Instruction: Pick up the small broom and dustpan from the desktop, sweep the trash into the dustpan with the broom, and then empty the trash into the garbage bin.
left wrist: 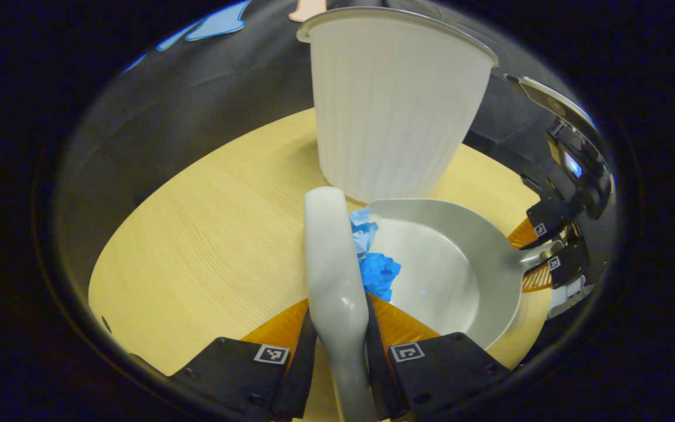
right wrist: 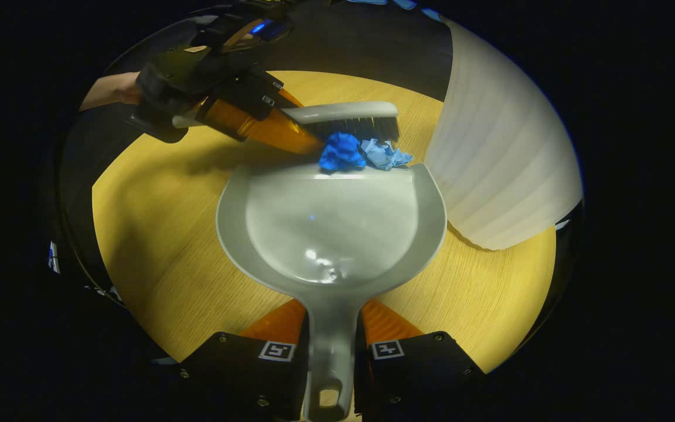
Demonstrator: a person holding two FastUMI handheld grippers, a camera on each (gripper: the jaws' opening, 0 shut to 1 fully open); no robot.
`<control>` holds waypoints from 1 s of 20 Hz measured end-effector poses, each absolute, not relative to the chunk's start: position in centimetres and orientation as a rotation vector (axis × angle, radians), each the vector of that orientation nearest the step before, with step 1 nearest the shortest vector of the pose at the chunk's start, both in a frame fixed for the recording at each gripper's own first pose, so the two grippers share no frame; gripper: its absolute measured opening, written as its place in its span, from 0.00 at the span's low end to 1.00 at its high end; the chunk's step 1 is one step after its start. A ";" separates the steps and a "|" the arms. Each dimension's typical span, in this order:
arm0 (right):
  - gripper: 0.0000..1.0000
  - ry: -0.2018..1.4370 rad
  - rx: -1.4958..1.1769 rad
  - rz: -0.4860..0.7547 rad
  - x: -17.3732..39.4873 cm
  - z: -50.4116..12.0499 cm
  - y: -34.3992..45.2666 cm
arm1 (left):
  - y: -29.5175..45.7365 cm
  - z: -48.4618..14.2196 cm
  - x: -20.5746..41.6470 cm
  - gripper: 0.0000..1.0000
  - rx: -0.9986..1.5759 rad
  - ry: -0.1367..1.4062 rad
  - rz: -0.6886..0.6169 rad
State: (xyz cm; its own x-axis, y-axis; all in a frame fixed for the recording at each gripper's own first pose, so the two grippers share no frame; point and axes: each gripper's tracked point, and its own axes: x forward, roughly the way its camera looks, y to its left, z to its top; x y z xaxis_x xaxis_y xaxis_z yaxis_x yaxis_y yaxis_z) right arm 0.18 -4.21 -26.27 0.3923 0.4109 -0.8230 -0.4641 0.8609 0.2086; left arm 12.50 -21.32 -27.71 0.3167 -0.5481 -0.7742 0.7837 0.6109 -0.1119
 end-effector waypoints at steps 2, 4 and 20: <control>0.33 1.014 -0.042 0.550 0.5 -25.5 -4.4 | -21.3 -27.6 11.9 0.51 0.311 0.889 -0.920; 0.33 1.007 -0.025 0.548 0.8 -24.7 -5.2 | -22.0 -27.4 10.2 0.46 0.285 0.908 -0.954; 0.33 0.952 -0.007 0.432 1.8 -21.8 -8.0 | -19.4 -25.3 10.9 0.48 0.209 0.862 -0.820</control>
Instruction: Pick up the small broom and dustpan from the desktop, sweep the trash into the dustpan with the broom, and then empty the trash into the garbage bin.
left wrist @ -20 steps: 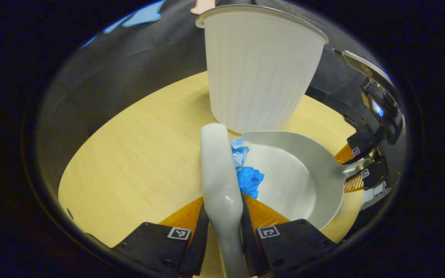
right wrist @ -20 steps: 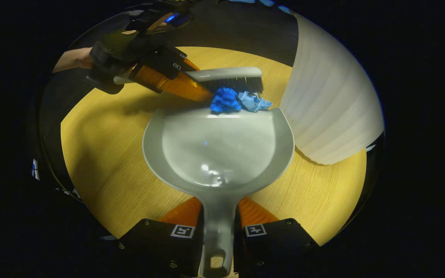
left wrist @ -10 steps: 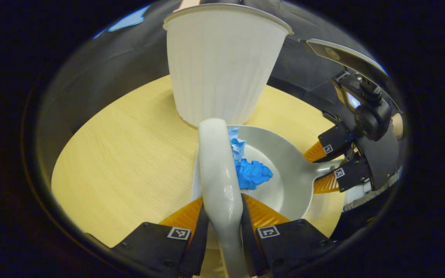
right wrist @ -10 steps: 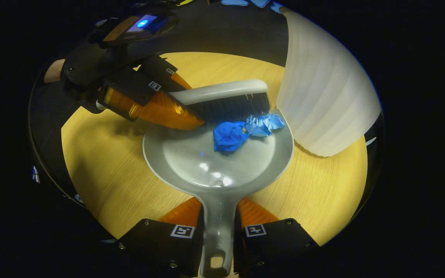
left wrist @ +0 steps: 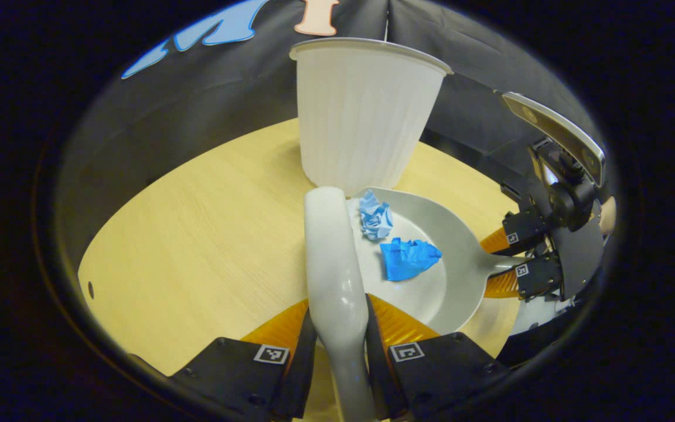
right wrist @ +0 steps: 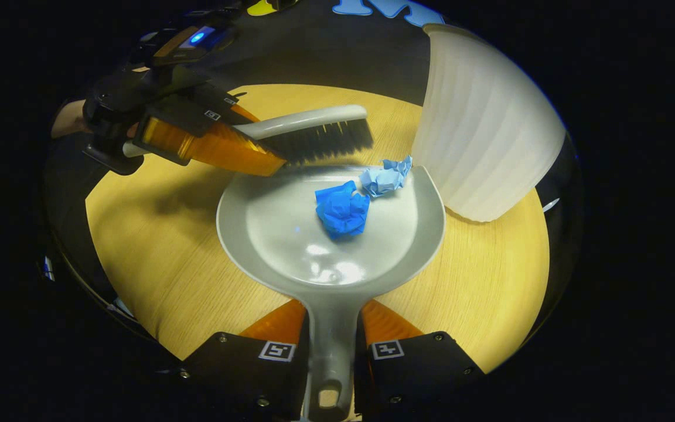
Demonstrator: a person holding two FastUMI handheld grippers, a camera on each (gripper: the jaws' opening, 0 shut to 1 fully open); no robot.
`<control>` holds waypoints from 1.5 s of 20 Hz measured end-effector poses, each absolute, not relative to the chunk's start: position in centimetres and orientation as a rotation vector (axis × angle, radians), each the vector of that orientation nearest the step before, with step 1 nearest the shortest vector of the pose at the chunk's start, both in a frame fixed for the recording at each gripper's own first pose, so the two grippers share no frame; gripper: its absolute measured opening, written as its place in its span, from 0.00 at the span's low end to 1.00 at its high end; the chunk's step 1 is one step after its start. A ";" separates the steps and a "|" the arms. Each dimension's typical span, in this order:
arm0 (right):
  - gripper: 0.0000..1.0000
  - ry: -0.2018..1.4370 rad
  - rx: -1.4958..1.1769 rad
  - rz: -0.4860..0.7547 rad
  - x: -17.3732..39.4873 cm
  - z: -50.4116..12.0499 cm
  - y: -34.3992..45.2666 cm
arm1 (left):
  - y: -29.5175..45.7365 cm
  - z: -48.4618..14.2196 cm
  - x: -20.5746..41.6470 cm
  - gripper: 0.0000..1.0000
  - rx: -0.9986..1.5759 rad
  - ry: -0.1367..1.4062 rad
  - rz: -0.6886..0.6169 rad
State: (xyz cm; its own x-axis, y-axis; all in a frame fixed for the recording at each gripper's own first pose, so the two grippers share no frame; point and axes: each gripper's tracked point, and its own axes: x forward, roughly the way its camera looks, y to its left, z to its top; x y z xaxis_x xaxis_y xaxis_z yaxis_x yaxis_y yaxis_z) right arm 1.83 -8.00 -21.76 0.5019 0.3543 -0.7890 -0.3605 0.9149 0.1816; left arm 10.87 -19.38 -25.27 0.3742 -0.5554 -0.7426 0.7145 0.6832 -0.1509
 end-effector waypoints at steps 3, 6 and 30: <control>0.33 0.946 -0.019 0.405 1.6 -21.8 -7.8 | -16.6 -24.4 11.8 0.48 0.182 0.844 -0.765; 0.33 0.948 -0.055 0.377 1.5 -21.5 -8.2 | -13.8 -23.9 12.2 0.48 0.166 0.837 -0.717; 0.33 0.967 0.314 0.439 2.7 -13.9 -8.4 | 4.6 -23.1 6.6 0.46 -0.023 0.881 -0.340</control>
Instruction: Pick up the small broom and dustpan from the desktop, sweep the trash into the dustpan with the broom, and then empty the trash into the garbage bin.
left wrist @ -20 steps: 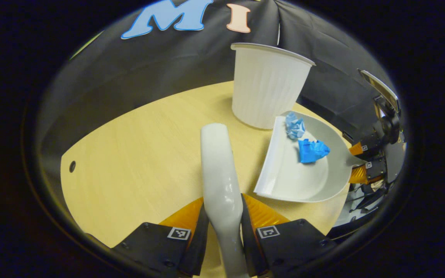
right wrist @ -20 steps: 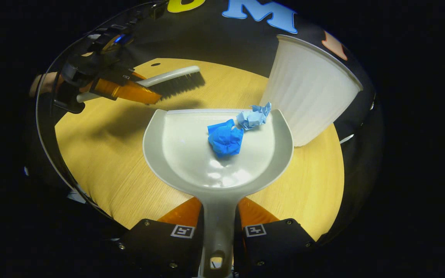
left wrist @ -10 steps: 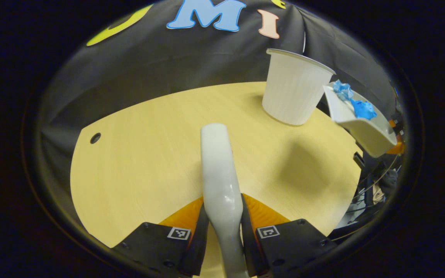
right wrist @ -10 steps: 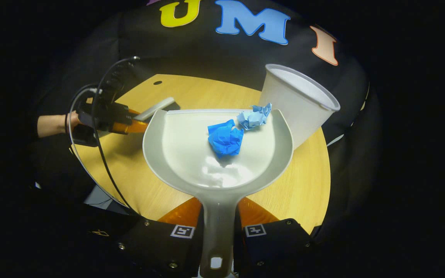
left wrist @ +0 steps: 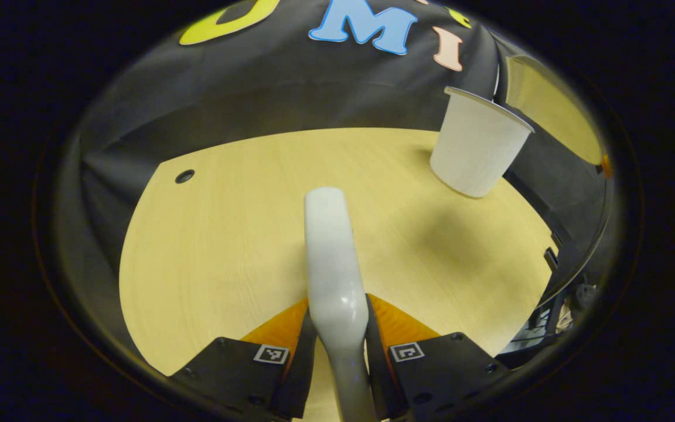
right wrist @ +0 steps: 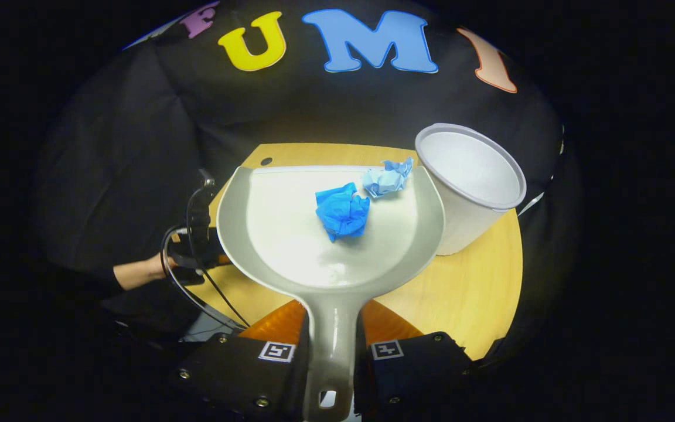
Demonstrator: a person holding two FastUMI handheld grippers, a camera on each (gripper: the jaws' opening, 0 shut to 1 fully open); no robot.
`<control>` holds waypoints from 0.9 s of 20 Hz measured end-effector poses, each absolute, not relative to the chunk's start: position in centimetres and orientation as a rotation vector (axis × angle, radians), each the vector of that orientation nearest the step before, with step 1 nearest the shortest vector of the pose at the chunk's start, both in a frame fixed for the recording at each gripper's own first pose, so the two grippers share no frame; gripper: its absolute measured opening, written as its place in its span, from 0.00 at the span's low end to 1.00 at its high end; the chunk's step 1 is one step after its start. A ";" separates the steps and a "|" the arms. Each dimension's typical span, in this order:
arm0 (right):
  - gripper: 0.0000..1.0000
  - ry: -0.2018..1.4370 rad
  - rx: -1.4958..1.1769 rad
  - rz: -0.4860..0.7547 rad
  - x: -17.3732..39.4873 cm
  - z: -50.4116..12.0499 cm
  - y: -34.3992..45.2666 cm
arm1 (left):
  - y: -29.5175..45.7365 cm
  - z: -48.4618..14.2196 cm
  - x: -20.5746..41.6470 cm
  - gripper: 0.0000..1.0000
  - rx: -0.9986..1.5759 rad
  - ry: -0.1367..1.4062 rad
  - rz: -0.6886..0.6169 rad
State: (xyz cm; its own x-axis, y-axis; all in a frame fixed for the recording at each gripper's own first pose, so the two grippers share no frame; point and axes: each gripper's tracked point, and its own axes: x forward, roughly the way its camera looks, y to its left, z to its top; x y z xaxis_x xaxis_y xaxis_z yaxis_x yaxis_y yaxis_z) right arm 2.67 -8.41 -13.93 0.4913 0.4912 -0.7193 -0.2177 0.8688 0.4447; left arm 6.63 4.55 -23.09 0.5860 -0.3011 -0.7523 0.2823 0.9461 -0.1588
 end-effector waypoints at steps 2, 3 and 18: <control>0.33 0.971 0.444 0.438 2.9 -13.1 -8.4 | 5.3 -22.9 5.9 0.48 -0.031 0.882 -0.321; 0.33 0.969 0.503 0.442 2.8 -12.6 -8.5 | 5.4 -23.0 5.7 0.48 -0.035 0.883 -0.312; 0.33 0.652 1.443 0.272 4.9 -8.2 -19.9 | 3.3 -23.3 4.6 0.46 -0.022 0.911 -0.313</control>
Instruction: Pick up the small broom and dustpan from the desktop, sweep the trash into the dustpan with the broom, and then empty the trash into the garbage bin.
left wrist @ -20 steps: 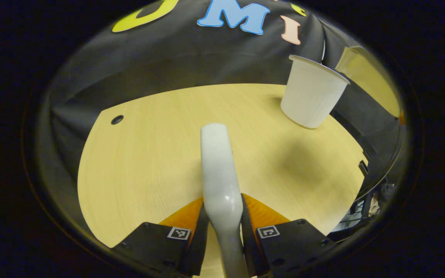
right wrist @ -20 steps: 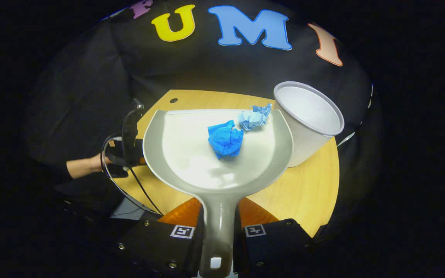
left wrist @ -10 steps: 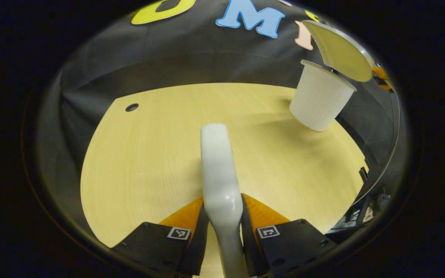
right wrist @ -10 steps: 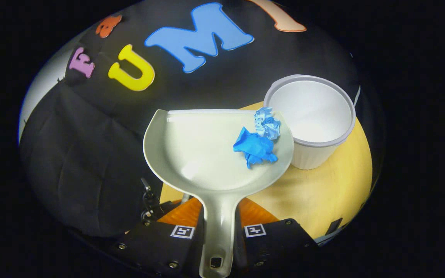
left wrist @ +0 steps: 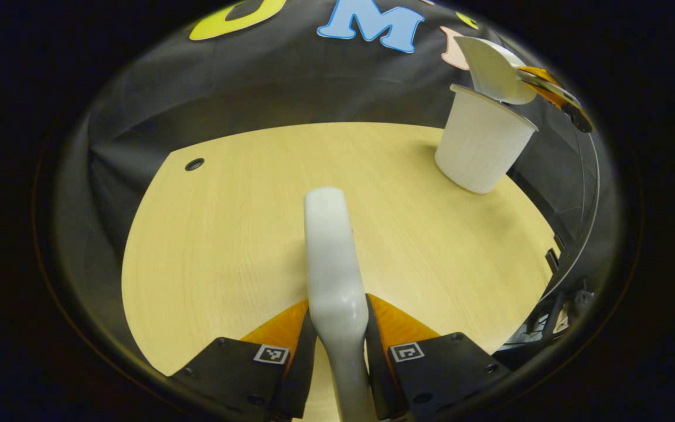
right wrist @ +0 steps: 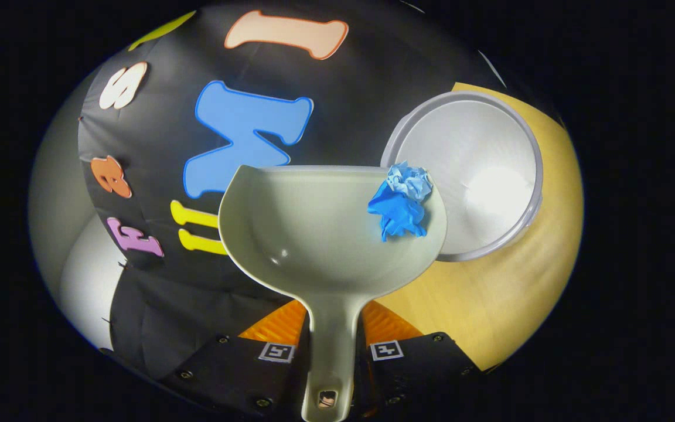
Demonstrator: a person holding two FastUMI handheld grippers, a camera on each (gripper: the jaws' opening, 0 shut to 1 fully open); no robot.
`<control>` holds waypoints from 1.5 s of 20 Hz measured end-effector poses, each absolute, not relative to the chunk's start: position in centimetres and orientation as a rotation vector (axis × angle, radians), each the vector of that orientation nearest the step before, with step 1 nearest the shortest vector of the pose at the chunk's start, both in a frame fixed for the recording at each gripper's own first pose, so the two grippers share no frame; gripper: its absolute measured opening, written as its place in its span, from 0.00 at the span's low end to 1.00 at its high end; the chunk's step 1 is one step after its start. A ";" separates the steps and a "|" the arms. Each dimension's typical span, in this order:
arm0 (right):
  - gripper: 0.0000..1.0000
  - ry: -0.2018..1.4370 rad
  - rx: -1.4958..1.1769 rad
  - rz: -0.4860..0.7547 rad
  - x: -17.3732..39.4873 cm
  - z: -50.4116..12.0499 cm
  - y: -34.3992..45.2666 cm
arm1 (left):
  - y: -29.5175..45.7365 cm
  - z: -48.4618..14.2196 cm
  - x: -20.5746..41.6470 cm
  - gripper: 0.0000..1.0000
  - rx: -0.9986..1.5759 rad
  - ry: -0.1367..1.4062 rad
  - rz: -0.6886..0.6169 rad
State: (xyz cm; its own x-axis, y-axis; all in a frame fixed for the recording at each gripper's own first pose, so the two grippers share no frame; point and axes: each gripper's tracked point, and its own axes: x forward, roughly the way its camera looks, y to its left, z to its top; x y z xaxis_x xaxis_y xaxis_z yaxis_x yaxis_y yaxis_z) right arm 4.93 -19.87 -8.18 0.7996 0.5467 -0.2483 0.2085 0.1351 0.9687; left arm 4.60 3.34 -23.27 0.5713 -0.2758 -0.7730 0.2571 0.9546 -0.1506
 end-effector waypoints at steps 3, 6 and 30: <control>0.33 0.566 1.637 0.264 4.4 -8.8 -20.3 | 2.3 -23.2 4.6 0.46 -0.008 0.911 -0.326; 0.32 0.467 1.823 0.288 3.5 -10.5 -21.5 | 1.7 -23.1 4.7 0.48 0.002 0.910 -0.335; 0.32 0.544 1.376 0.426 -4.1 -10.1 -9.1 | 4.4 -22.9 2.2 0.51 -0.064 0.900 -0.234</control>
State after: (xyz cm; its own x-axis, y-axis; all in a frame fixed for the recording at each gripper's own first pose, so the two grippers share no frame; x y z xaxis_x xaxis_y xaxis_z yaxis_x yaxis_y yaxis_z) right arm -4.12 -9.14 -10.08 0.8051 0.5822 -0.1134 0.0290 0.1524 0.9879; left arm 2.24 4.37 -22.89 0.5978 -0.2284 -0.7684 0.1751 0.9726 -0.1529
